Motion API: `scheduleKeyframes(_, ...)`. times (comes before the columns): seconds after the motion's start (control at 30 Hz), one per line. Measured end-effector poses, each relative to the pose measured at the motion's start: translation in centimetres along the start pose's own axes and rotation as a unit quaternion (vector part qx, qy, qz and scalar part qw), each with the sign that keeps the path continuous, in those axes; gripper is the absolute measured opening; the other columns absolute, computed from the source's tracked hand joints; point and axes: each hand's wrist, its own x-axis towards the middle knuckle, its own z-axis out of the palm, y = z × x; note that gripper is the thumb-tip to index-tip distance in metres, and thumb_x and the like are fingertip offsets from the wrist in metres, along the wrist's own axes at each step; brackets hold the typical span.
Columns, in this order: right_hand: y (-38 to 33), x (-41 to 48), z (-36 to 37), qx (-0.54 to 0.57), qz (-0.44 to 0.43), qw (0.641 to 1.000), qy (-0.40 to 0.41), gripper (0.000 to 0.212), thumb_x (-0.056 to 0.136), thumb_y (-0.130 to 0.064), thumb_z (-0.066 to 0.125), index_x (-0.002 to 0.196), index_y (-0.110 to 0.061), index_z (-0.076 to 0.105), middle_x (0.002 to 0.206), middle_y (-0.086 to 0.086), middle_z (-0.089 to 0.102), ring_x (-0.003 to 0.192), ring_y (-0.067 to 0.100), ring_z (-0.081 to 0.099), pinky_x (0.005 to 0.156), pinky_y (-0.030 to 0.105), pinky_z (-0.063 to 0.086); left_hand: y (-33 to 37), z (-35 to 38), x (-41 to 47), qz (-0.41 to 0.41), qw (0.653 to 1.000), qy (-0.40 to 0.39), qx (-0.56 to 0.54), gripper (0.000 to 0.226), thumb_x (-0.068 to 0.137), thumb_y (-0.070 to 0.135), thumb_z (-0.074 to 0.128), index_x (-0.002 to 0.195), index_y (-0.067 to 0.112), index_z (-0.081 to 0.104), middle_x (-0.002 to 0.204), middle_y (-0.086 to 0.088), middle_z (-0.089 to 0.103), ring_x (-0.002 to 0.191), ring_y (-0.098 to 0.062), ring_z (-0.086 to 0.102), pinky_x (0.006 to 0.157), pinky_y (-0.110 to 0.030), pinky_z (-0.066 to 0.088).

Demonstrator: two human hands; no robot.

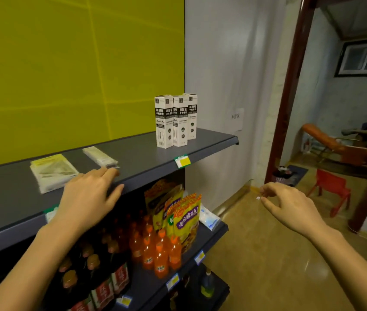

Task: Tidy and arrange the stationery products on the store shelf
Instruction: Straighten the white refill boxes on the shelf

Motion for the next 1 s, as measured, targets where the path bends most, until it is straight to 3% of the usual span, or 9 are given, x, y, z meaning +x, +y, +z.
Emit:
scheduleKeyframes(0.13, 2.8, 9.2, 1.5, 0.031, -0.031, 0.999, -0.009, 0.025, 0.091, -0.033, 0.051, 0.113, -0.026, 0.058, 0.110, -0.007, 0.064, 0.089, 0.010, 0.057, 0.068, 0.027, 0.044, 0.5, 2.3, 5.4, -0.022, 1.000, 0.016, 0.004, 0.052, 0.079, 0.048, 0.031, 0.099, 0.012, 0.062, 0.081, -0.007, 0.073, 0.073, -0.029, 0.070, 0.064, -0.036, 0.052)
scheduleKeyframes(0.27, 4.2, 17.0, 3.0, 0.089, -0.083, 0.993, 0.003, 0.026, 0.091, -0.027, 0.054, 0.115, -0.019, 0.059, 0.113, -0.001, 0.064, 0.105, 0.018, 0.057, 0.084, 0.028, 0.044, 0.8, 4.7, 9.9, -0.039, 0.999, 0.028, 0.006, 0.055, 0.079, 0.052, 0.030, 0.102, 0.013, 0.061, 0.081, -0.003, 0.072, 0.077, -0.027, 0.069, 0.071, -0.037, 0.052)
scheduleKeyframes(0.4, 4.5, 23.5, 4.9, 0.132, -0.124, 0.983, -0.011, 0.027, 0.090, -0.026, 0.055, 0.115, -0.017, 0.059, 0.114, 0.000, 0.064, 0.108, 0.019, 0.058, 0.091, 0.033, 0.046, 1.5, 6.7, 13.6, -0.068, 0.997, -0.003, -0.025, 0.049, 0.083, 0.050, 0.041, 0.113, 0.014, 0.057, 0.098, -0.004, 0.071, 0.093, -0.028, 0.066, 0.080, -0.038, 0.049)
scheduleKeyframes(0.53, 4.3, 29.7, 7.0, 0.191, -0.171, 0.967, -0.008, 0.025, 0.088, -0.022, 0.059, 0.112, -0.015, 0.060, 0.110, 0.002, 0.065, 0.102, 0.017, 0.061, 0.084, 0.027, 0.046, 1.9, 8.3, 16.7, -0.118, 0.991, -0.017, -0.055, 0.043, 0.086, 0.044, 0.053, 0.119, 0.017, 0.051, 0.113, -0.003, 0.066, 0.101, -0.027, 0.063, 0.083, -0.039, 0.049)
scheduleKeyframes(0.63, 3.5, 34.3, 8.4, 0.235, -0.202, 0.950, -0.027, 0.028, 0.088, -0.023, 0.059, 0.115, -0.016, 0.058, 0.107, -0.002, 0.061, 0.101, 0.014, 0.058, 0.087, 0.027, 0.046, 2.5, 9.8, 18.5, -0.164, 0.983, -0.042, -0.076, 0.048, 0.085, 0.052, 0.050, 0.123, 0.023, 0.045, 0.119, 0.003, 0.061, 0.099, -0.019, 0.062, 0.083, -0.036, 0.050)
scheduleKeyframes(0.83, 1.1, 42.3, 11.2, 0.283, -0.281, 0.911, -0.100, 0.044, 0.086, -0.029, 0.062, 0.126, -0.017, 0.049, 0.121, 0.003, 0.058, 0.101, 0.012, 0.053, 0.091, 0.032, 0.048, 4.5, 12.0, 22.3, -0.252, 0.948, -0.081, -0.175, 0.077, 0.071, 0.075, 0.046, 0.127, 0.022, 0.040, 0.125, 0.000, 0.056, 0.100, -0.016, 0.056, 0.088, -0.038, 0.050)
scheduleKeyframes(1.0, -1.2, 46.2, 12.9, 0.279, -0.336, 0.872, -0.220, 0.080, 0.082, -0.041, 0.063, 0.146, -0.018, 0.021, 0.149, 0.000, 0.034, 0.124, 0.017, 0.045, 0.101, 0.042, 0.045, 5.6, 14.0, 24.4, -0.344, 0.874, -0.090, -0.331, 0.119, 0.040, 0.084, 0.059, 0.137, 0.022, 0.027, 0.131, 0.005, 0.043, 0.113, -0.017, 0.052, 0.096, -0.036, 0.046)
